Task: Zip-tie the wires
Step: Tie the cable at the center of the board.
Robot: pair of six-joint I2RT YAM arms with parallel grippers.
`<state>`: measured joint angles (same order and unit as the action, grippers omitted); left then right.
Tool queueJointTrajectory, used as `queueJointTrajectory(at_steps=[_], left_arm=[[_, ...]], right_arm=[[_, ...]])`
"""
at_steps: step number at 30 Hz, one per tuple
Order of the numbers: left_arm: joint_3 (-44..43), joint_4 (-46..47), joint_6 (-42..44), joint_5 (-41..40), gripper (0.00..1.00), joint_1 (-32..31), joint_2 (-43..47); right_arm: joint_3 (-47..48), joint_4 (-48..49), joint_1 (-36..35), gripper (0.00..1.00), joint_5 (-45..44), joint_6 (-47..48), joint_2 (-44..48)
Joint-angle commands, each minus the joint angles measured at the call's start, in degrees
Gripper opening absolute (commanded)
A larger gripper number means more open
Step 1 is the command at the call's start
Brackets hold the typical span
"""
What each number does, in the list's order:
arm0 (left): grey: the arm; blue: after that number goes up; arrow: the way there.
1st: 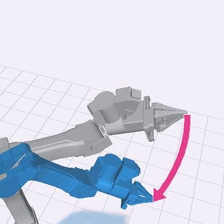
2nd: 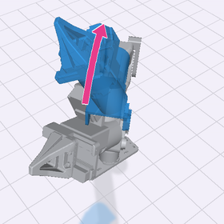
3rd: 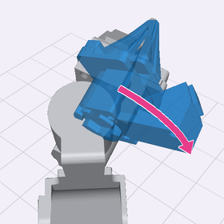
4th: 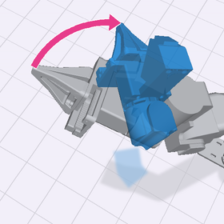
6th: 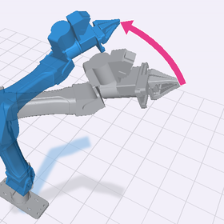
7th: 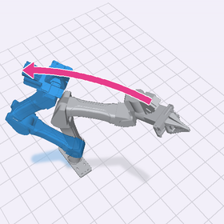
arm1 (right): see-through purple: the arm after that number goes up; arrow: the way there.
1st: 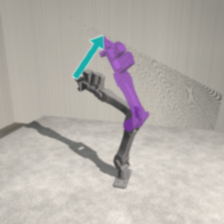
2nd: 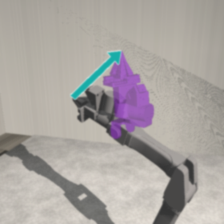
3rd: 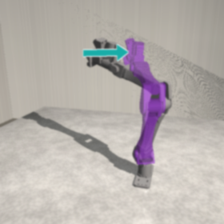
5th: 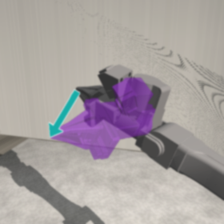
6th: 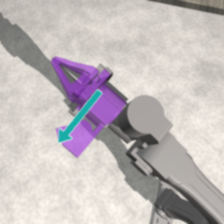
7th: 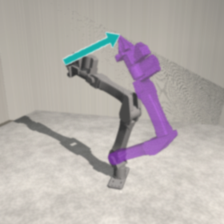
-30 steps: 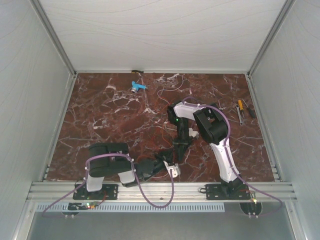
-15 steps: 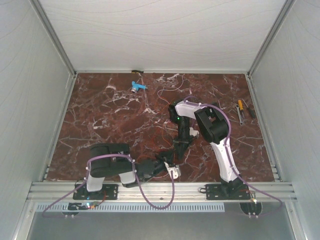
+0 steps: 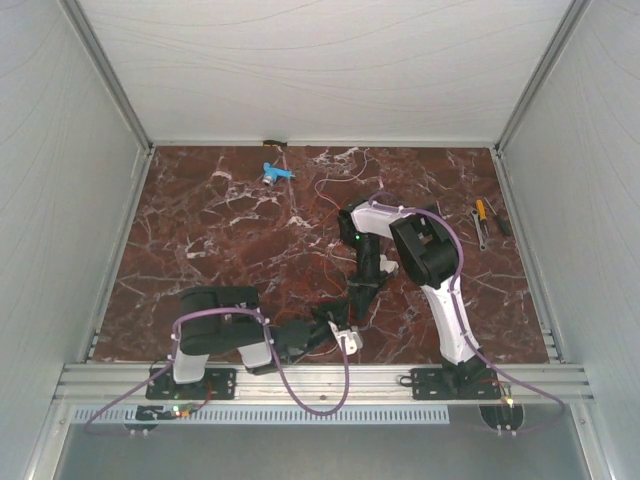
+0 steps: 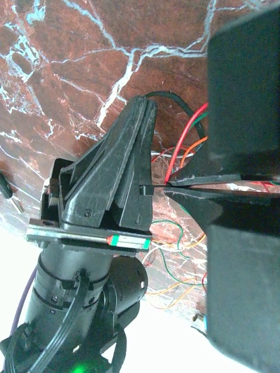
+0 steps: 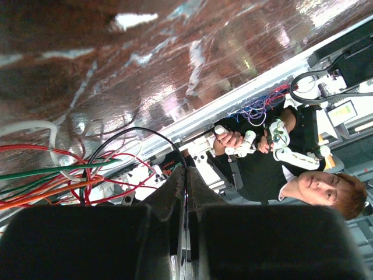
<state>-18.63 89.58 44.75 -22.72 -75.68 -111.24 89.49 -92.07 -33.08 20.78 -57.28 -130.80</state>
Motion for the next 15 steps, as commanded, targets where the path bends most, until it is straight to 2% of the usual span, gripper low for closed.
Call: queueJointTrajectory(at_steps=[1,15], left_arm=[[-0.9,15.4,-2.4,-1.1,0.0,0.9,2.2],[-2.7,15.3,0.2,-0.5,0.0,3.7,1.3]], right_arm=[[-3.0,6.0,0.0,0.0,1.3,1.9,-0.5],[-4.2,7.4,-0.4,0.0,1.6,3.0,-0.3]])
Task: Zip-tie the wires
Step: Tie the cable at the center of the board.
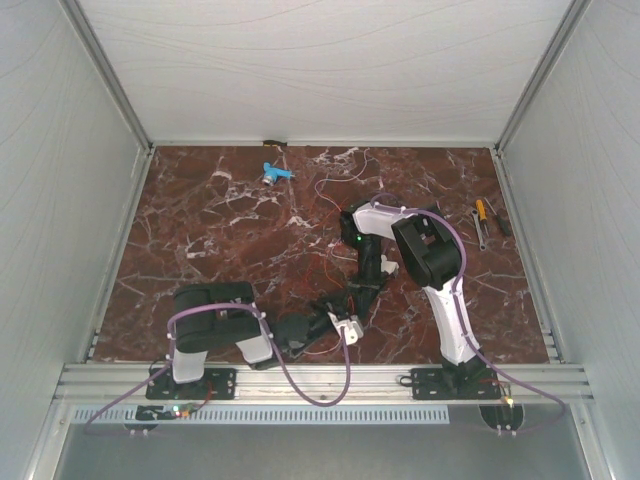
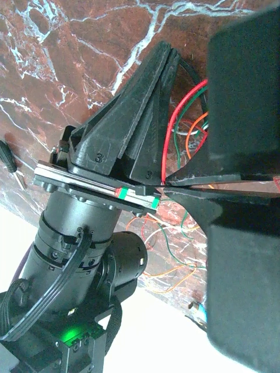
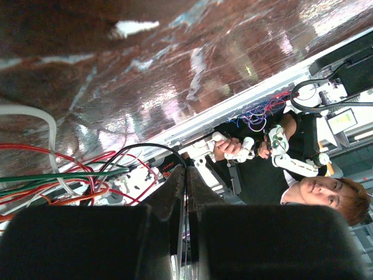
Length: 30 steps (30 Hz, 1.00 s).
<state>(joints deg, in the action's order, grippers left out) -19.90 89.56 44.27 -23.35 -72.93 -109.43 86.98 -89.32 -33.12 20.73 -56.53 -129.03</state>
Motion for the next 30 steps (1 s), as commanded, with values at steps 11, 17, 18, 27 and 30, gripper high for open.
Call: queueJointTrajectory(at_steps=[11,17,18,27,30], left_arm=[[0.4,15.3,0.0,2.9,0.0,1.3,0.2],[0.8,15.4,-0.5,3.9,0.0,1.3,1.1],[0.9,15.3,-0.8,4.0,0.0,1.3,1.4],[0.5,15.4,0.4,3.7,0.0,1.4,1.3],[0.5,15.4,0.2,3.5,0.0,1.8,1.2]], right_arm=[[1.4,3.4,0.1,0.0,2.0,3.7,-3.0],[5.3,0.9,0.7,0.0,0.9,4.3,-4.0],[5.8,0.6,0.7,0.0,0.6,4.1,-4.0],[6.0,0.5,0.8,0.0,0.7,4.0,-3.9],[5.6,0.5,0.8,0.0,-1.1,2.3,-2.7]])
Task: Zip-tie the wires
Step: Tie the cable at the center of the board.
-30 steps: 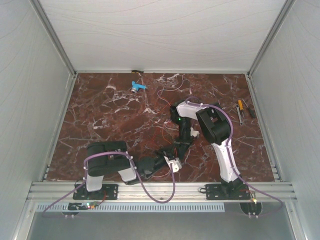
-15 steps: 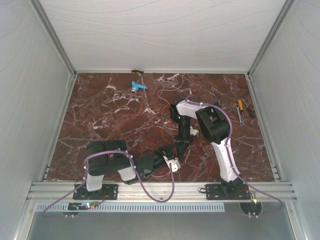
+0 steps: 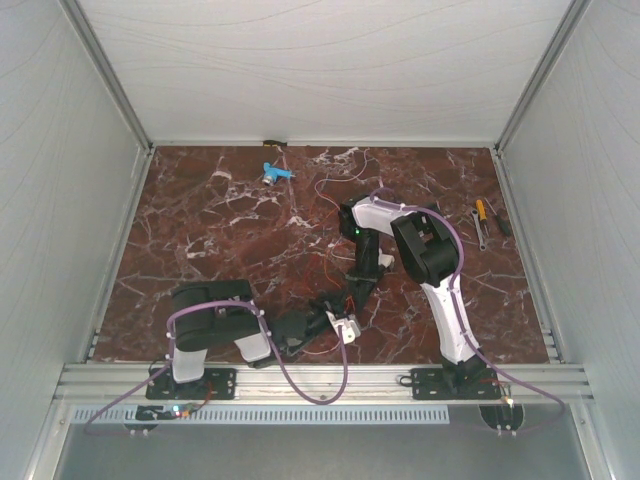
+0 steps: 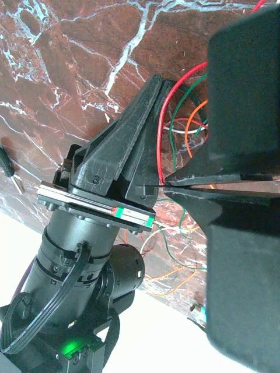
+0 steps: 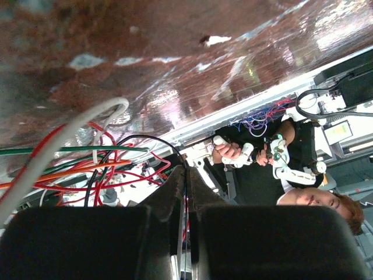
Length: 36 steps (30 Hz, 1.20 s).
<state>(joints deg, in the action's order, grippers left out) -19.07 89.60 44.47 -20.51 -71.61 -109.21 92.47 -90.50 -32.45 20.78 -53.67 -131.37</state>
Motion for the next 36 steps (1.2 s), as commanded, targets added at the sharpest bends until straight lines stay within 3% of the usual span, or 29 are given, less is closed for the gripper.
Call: queueJointTrajectory(at_steps=[1,18,28,36], left_arm=[[-0.4,15.3,-0.4,0.7,0.0,0.5,1.4],[-1.7,15.3,2.1,1.3,0.0,0.7,2.8],[-5.7,15.3,1.9,4.2,0.0,1.1,0.1],[-10.2,15.3,2.3,6.4,0.0,1.6,-3.7]], right_arm=[[-0.1,1.7,0.2,0.0,-2.1,-1.7,0.3],[-2.6,1.5,1.9,0.0,-9.6,-10.3,7.4],[-4.5,1.4,2.5,0.0,-12.0,-12.2,9.3],[-5.6,1.3,7.0,0.0,-16.8,-10.4,10.7]])
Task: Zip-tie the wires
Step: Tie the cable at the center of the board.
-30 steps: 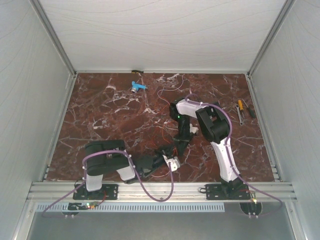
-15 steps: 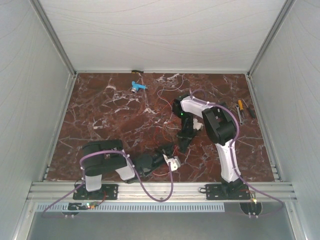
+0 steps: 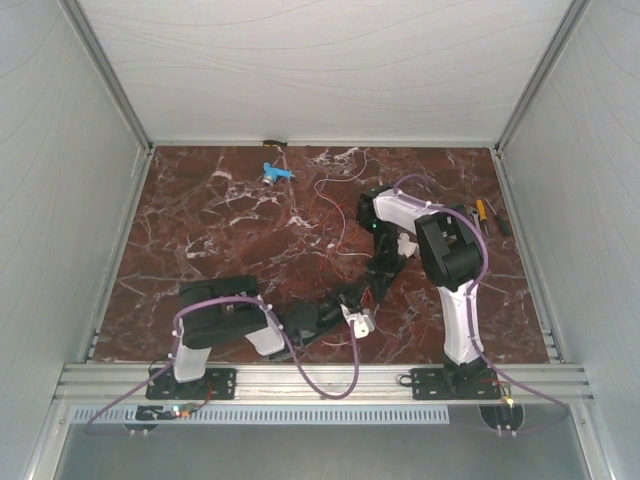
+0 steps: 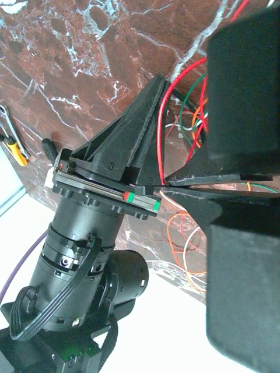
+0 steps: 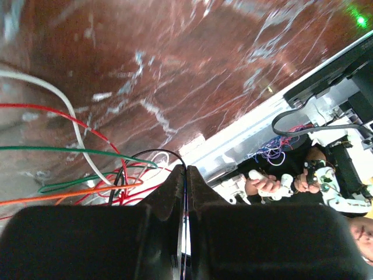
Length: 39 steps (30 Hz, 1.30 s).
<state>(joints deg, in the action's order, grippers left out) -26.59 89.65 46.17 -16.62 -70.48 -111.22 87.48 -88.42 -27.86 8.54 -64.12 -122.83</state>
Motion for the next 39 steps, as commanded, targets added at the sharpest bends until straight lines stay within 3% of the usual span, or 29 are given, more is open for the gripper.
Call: queueJointTrajectory(at_steps=[1,20,39], left_arm=[[-3.3,15.3,0.9,2.6,0.0,0.5,-2.1],[-17.3,15.3,4.5,1.5,0.0,1.5,-12.9],[-22.0,15.3,7.8,-1.4,0.0,1.6,-16.7]], right_arm=[[-0.7,-0.7,3.0,0.0,-5.3,0.2,2.4],[-2.6,-0.7,12.5,0.0,-11.8,4.0,6.1],[-1.9,-0.8,13.4,0.0,-10.3,4.9,5.2]])
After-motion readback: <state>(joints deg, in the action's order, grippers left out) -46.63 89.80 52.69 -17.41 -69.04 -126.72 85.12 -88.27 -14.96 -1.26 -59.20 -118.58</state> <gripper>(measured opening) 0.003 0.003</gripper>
